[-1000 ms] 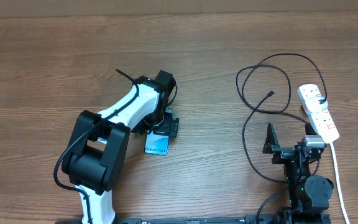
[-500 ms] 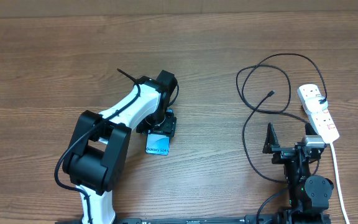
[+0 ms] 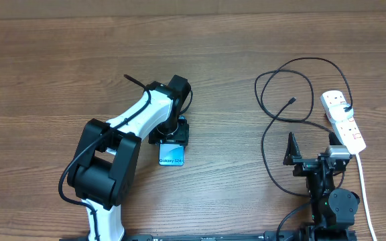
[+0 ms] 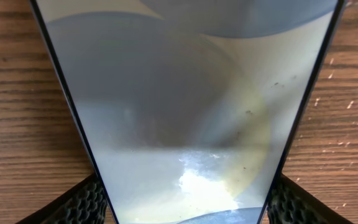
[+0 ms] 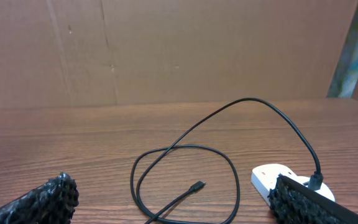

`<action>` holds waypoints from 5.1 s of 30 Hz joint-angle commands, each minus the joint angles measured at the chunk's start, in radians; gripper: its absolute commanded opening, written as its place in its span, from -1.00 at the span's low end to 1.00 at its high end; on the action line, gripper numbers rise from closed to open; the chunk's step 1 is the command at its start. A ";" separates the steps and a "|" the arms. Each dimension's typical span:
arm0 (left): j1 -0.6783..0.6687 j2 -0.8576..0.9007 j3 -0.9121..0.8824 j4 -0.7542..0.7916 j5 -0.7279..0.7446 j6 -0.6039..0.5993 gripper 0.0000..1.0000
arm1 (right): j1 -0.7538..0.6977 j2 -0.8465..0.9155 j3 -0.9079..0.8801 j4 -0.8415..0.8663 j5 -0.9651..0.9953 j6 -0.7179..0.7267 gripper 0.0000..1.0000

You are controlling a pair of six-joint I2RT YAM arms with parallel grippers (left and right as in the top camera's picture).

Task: Plug charger to phone and switch on socket
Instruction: 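Lift the smartphone with the left gripper and tilt it upright, then move the right gripper toward the held phone's edge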

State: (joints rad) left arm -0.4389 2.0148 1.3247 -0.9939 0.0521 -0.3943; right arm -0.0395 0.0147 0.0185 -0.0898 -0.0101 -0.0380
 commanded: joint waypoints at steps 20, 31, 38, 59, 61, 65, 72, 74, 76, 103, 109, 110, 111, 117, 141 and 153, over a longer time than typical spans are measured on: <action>0.002 0.056 0.148 -0.064 0.026 -0.039 0.15 | -0.005 -0.012 -0.011 0.005 0.009 -0.005 1.00; 0.004 0.056 0.272 -0.163 0.026 -0.040 0.15 | -0.005 -0.012 -0.011 0.005 0.009 -0.005 1.00; 0.016 0.056 0.363 -0.245 0.026 -0.031 0.15 | -0.005 -0.012 -0.011 0.005 0.009 -0.005 1.00; 0.121 0.056 0.574 -0.425 0.229 -0.028 0.13 | -0.005 -0.012 -0.011 0.005 0.009 -0.005 1.00; 0.142 0.056 0.574 -0.435 0.264 -0.028 0.13 | -0.005 -0.012 -0.011 0.005 0.009 -0.005 1.00; 0.180 0.056 0.574 -0.443 0.338 0.002 0.17 | -0.005 -0.012 -0.011 0.005 0.009 -0.005 1.00; 0.239 0.056 0.574 -0.447 0.399 0.014 0.16 | -0.005 -0.012 -0.011 0.005 0.009 -0.005 1.00; 0.251 0.056 0.573 -0.446 0.422 0.014 0.15 | -0.005 -0.012 -0.011 0.005 0.009 -0.005 1.00; 0.261 0.058 0.574 -0.446 0.436 0.014 0.15 | -0.005 -0.012 -0.011 0.005 0.009 -0.005 1.00; 0.296 0.058 0.573 -0.631 0.629 0.198 0.18 | -0.005 -0.012 -0.011 0.009 0.003 -0.004 1.00; 0.296 0.058 0.573 -0.645 0.702 0.219 0.18 | -0.005 -0.012 -0.011 0.028 -0.228 0.331 1.00; 0.296 0.058 0.573 -0.644 0.705 0.219 0.18 | -0.005 -0.012 -0.011 0.031 -0.286 0.440 1.00; 0.296 0.058 0.573 -0.644 0.709 0.219 0.18 | -0.005 -0.012 -0.011 0.034 -0.355 0.555 1.00; 0.296 0.058 0.573 -0.628 0.766 0.217 0.18 | -0.005 -0.012 -0.011 0.031 -0.858 1.154 1.00; 0.295 0.058 0.573 -0.561 0.787 0.184 0.19 | 0.200 0.149 0.103 -0.093 -0.509 0.943 0.98; 0.294 0.058 0.573 -0.530 0.787 0.132 0.17 | 0.713 0.630 0.238 0.225 0.066 0.893 0.98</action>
State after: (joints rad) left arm -0.1478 2.0689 1.8713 -1.5280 0.7944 -0.2344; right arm 0.5667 0.5488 0.2256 0.0677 -0.2058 0.8768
